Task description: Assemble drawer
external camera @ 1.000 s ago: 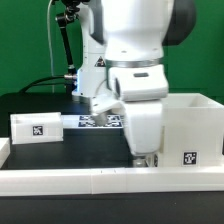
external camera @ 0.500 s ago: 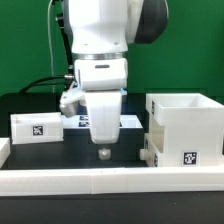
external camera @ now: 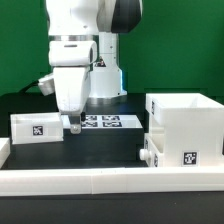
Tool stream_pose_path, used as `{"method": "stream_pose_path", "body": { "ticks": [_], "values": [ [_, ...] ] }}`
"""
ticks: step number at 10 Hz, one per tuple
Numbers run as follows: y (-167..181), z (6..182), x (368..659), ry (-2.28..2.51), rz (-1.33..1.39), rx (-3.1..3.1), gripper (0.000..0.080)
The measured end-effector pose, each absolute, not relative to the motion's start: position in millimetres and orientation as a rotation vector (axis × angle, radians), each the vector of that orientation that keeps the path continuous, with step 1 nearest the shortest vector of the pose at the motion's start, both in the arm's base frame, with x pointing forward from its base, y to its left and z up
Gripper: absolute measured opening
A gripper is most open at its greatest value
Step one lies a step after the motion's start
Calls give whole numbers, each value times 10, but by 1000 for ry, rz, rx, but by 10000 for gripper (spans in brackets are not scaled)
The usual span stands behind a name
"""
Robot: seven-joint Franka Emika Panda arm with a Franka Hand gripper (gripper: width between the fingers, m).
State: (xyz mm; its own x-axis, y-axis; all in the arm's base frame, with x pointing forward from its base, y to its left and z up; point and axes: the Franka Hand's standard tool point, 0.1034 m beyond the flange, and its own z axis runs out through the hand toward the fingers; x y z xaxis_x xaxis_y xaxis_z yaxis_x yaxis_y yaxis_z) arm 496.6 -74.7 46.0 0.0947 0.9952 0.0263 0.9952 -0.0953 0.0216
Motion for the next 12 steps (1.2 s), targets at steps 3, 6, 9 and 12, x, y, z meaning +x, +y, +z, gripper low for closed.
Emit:
{"method": "stream_pose_path", "body": {
  "ticks": [3,6,9,12],
  "values": [
    [-742,449,4959,-1964,-52,-2443,649],
    [-738,446,4957,-1731,-51,-2609,649],
    [-870,513,4800,-1400,-134,-2834,649],
    [-1083,630,4532,-1060,-151,-2985,649]
  ]
}}
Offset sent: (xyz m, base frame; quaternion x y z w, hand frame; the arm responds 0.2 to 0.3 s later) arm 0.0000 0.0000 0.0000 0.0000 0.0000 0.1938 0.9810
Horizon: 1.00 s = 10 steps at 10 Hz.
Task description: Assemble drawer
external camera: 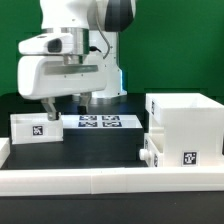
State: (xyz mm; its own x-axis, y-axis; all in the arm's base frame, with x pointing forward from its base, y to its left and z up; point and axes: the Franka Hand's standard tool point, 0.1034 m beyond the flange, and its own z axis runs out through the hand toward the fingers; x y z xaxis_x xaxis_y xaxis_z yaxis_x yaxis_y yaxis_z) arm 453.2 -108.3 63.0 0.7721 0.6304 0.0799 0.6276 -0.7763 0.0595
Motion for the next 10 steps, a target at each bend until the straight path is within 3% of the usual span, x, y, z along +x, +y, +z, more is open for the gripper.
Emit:
{"method": "stream_pose_path", "body": {
  "ticks": [7,10],
  "values": [
    [-1111,595,4444,381,159,3117,649],
    [-1148,439,3856,225,113,3130,649]
  ]
}}
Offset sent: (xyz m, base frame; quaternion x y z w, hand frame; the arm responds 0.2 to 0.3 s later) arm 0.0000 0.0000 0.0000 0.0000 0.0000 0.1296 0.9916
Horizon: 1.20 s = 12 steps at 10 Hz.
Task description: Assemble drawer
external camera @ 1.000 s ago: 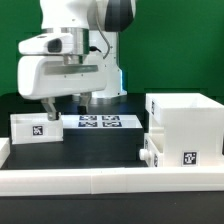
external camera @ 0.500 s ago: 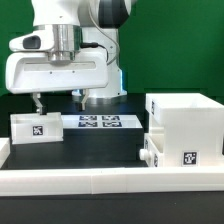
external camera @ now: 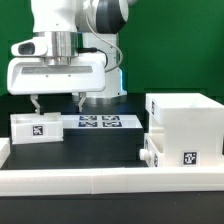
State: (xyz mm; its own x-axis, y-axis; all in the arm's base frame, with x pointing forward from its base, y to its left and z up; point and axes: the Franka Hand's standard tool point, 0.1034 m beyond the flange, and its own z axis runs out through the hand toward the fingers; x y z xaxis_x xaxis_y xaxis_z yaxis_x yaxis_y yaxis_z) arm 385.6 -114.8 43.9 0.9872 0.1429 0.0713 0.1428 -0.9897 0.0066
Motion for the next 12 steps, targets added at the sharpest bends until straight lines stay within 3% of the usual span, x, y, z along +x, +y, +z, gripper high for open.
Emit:
{"method": "stream_pose_path", "body": {
  "ticks": [3,8,12],
  "values": [
    [-1143,261,3567,259,47,3140,649],
    [-1140,70,3530,295,26,3141,649],
    [-1144,49,3515,306,18,3142,626]
  ]
}}
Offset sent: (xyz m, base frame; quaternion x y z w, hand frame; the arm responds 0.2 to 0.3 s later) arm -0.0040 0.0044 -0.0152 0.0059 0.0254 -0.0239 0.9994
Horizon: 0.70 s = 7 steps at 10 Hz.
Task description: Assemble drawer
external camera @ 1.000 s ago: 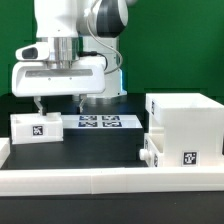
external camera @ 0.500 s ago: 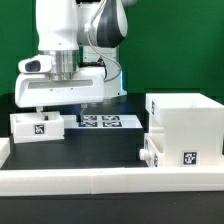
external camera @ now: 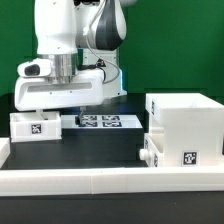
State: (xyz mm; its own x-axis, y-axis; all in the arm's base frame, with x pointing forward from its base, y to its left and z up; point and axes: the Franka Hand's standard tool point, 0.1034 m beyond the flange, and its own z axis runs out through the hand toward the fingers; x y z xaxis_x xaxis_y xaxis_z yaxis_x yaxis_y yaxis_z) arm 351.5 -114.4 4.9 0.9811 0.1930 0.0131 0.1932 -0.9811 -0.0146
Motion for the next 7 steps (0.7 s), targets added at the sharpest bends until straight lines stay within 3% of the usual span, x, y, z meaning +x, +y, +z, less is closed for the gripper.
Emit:
{"method": "stream_pose_path", "body": {
  "ticks": [1,2,3,4,5,7],
  "values": [
    [-1143,54,3532,-305,-22,-3111,420],
    [-1134,56,3552,-310,-26,-3111,420],
    [-1119,56,3575,-318,-29,-3110,208],
    [-1118,59,3605,-321,-34,-3110,208],
    [-1117,68,3637,-324,-41,-3111,54],
    [-1100,72,3665,-331,-46,-3110,42]
  ]
}}
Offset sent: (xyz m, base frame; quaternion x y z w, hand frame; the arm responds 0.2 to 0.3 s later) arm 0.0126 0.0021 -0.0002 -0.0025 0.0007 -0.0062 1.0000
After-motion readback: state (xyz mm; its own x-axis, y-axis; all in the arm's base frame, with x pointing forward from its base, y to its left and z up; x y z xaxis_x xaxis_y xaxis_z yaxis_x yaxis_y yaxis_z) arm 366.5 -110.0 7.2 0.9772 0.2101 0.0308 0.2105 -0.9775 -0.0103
